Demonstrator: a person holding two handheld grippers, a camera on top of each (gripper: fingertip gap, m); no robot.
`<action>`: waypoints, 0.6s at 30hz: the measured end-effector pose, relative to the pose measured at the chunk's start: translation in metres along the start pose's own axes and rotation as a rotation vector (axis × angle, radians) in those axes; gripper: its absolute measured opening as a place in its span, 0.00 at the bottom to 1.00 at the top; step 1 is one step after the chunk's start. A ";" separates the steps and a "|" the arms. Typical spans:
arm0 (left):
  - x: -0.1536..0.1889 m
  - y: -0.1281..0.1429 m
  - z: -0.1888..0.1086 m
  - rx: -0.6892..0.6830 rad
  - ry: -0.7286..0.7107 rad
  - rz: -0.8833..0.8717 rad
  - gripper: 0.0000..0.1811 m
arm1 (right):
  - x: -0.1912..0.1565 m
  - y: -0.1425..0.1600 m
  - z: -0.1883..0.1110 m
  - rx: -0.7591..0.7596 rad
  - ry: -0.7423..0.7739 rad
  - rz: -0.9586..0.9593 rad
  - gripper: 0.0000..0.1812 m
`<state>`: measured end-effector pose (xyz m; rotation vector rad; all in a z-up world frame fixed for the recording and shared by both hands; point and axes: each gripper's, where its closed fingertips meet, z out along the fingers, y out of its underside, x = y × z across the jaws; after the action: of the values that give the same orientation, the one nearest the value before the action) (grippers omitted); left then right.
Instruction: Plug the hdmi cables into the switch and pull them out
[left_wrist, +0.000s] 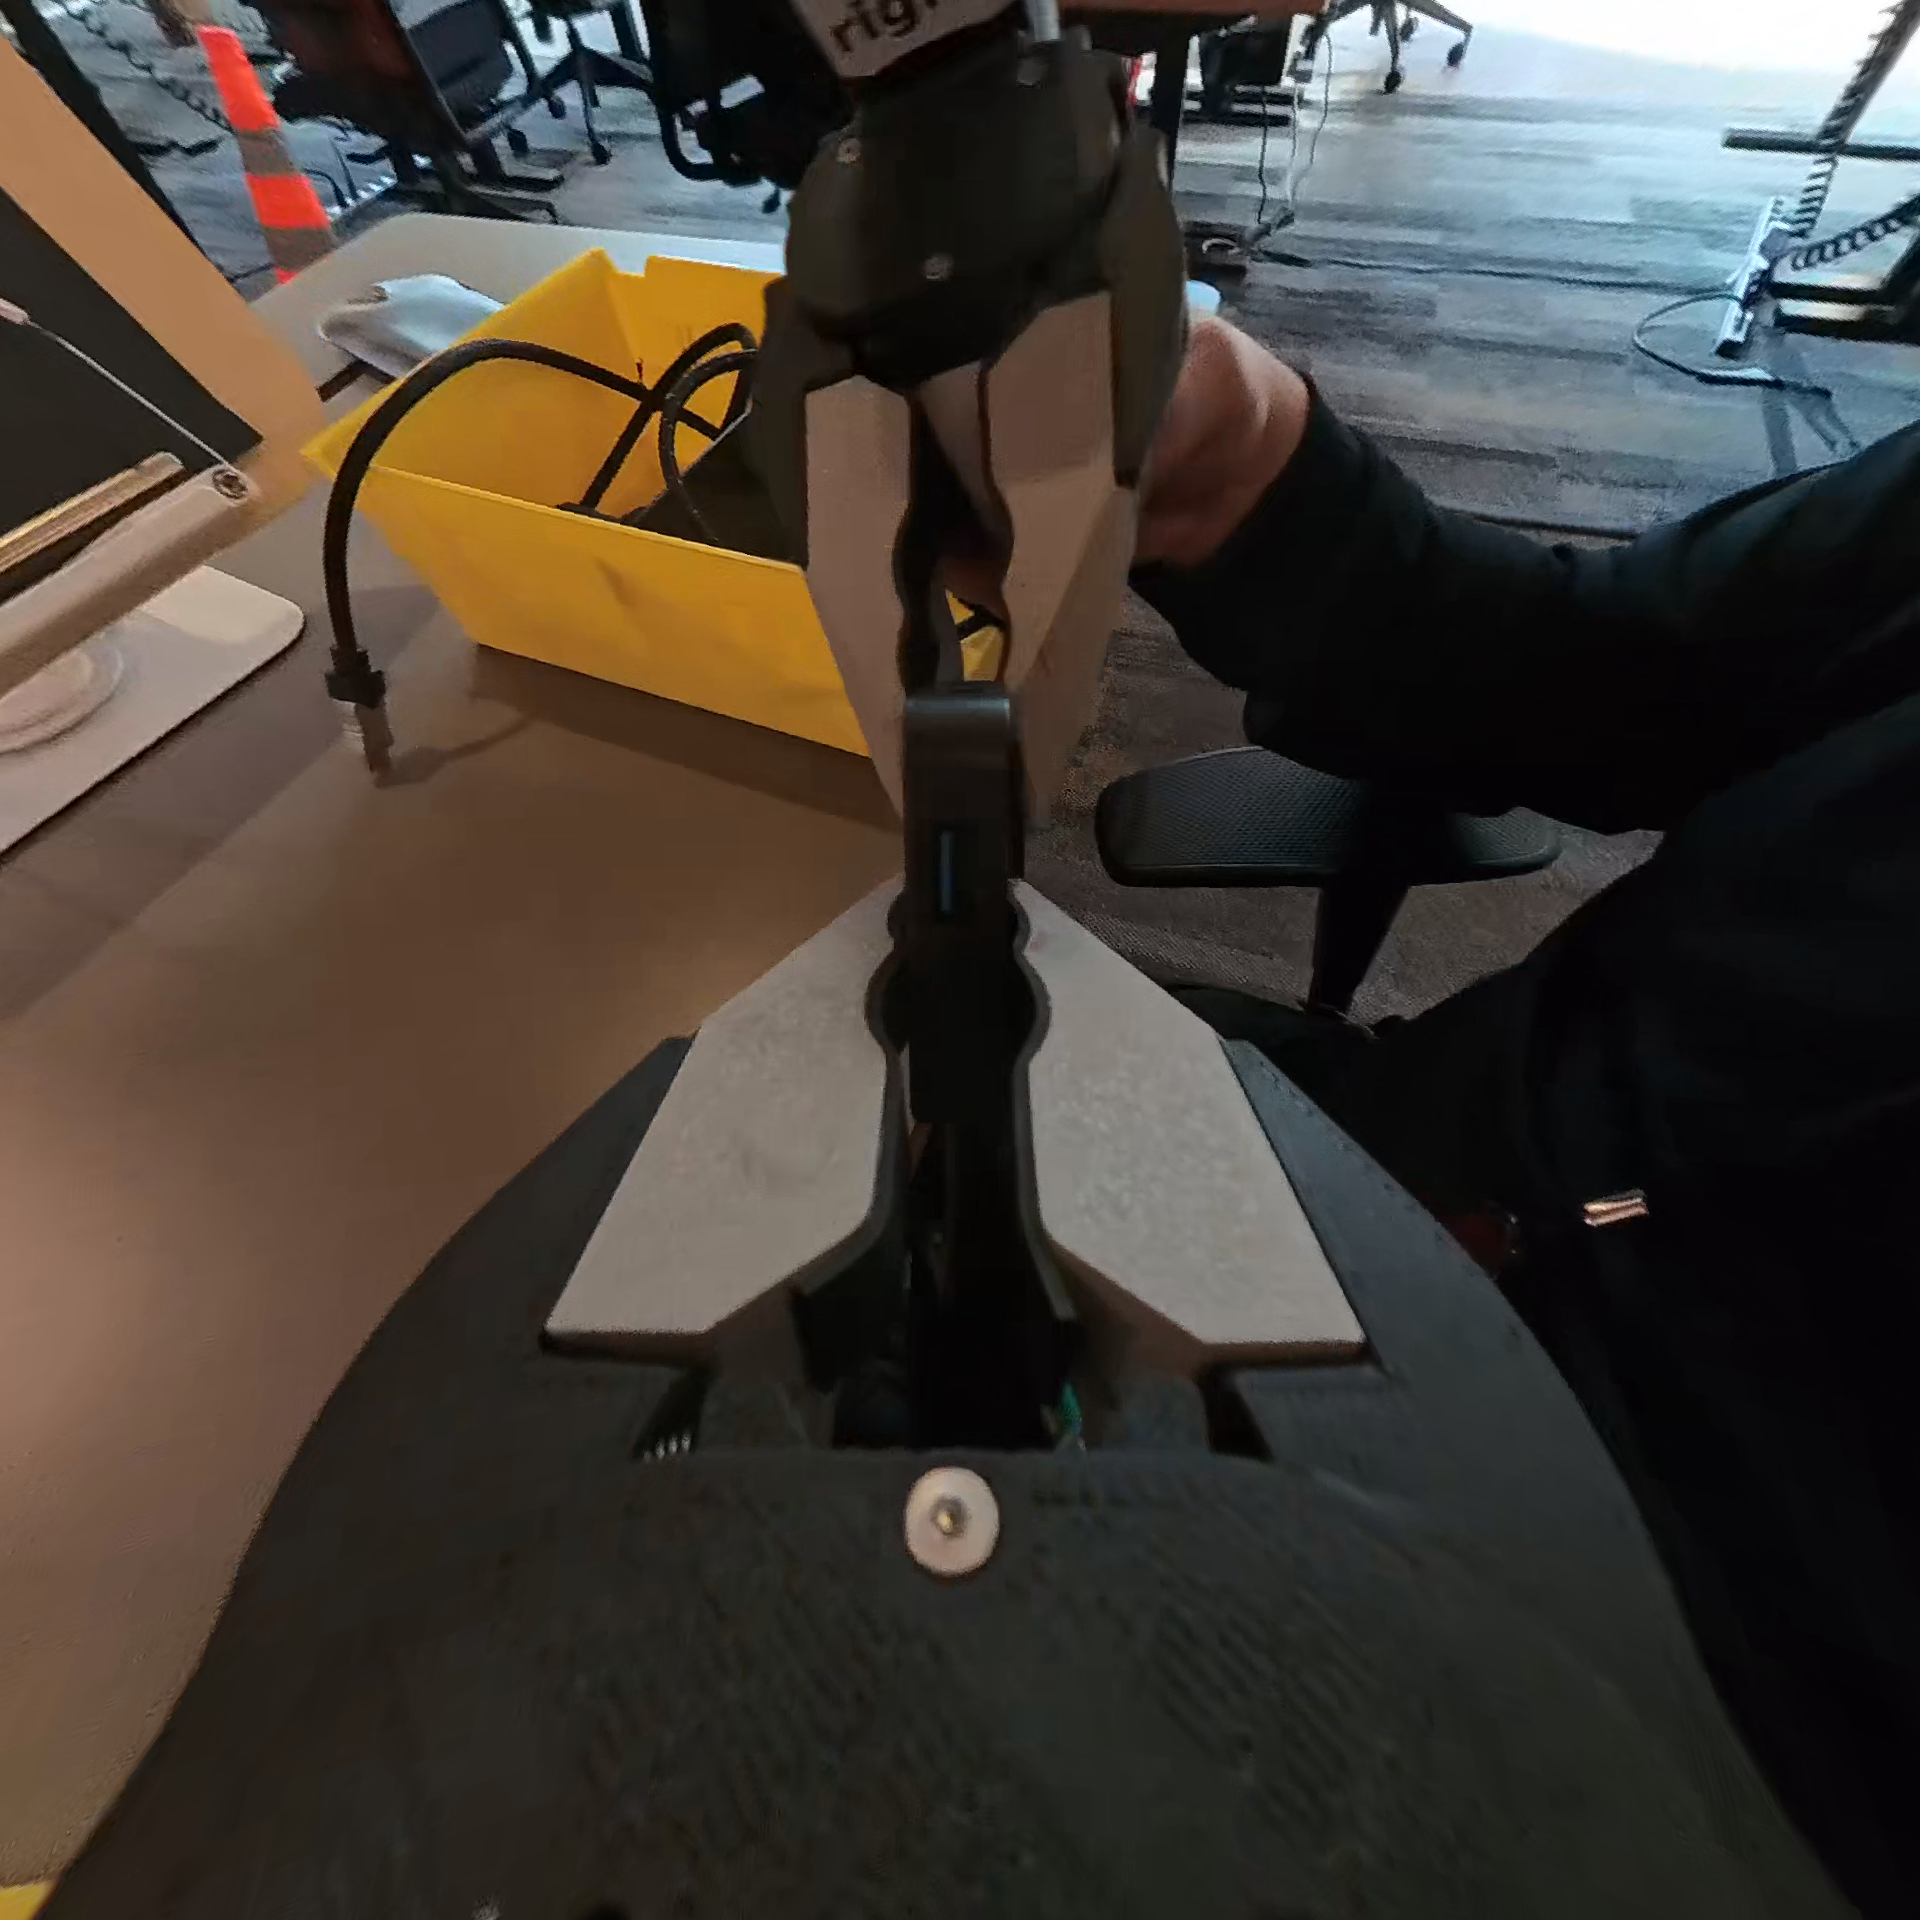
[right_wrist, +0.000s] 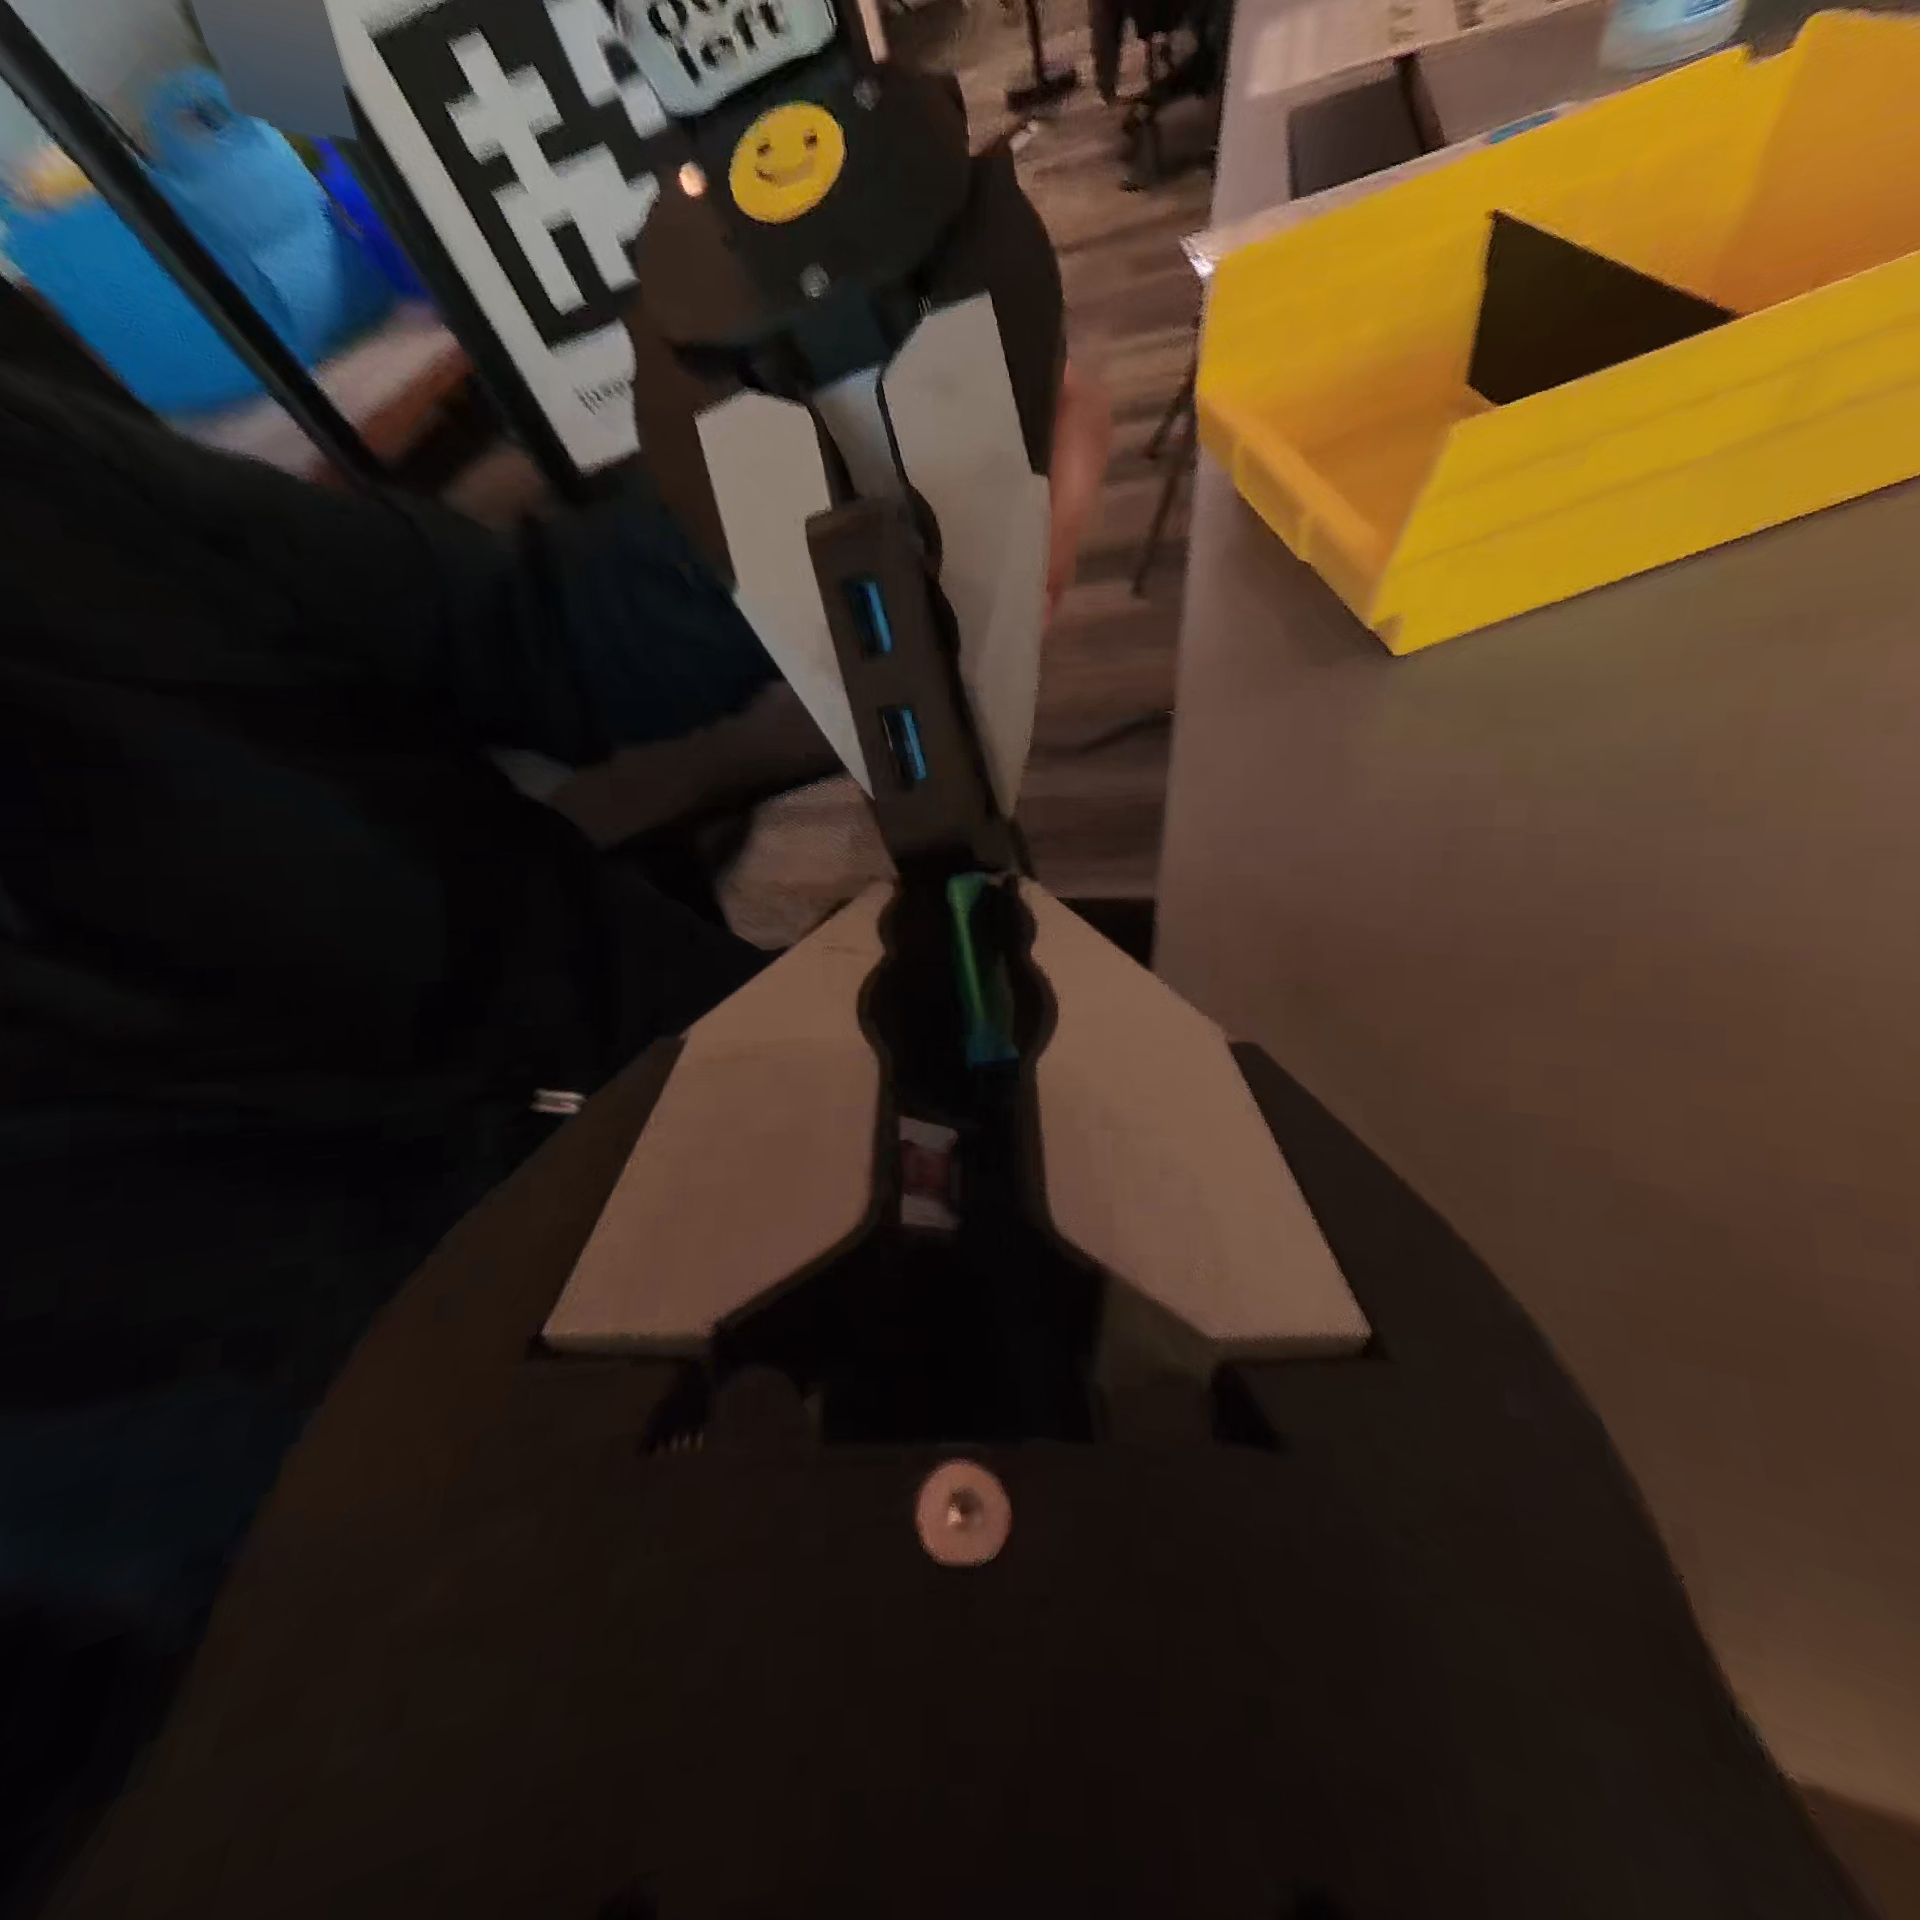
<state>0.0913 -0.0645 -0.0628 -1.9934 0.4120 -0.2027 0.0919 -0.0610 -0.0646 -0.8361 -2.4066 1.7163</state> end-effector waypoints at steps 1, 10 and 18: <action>0.001 0.000 -0.001 0.008 -0.001 -0.008 0.06 | 0.002 0.003 0.001 -0.019 0.027 -0.027 0.06; -0.011 0.010 -0.004 0.035 -0.063 -0.068 0.07 | 0.015 -0.001 0.014 0.028 0.075 -0.035 0.06; 0.001 0.017 0.000 0.014 -0.033 0.007 0.06 | 0.003 0.016 0.029 -0.176 0.043 -0.121 0.05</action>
<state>0.0895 -0.0715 -0.0783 -1.9786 0.3953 -0.1676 0.0847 -0.0810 -0.0908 -0.7204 -2.5502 1.4469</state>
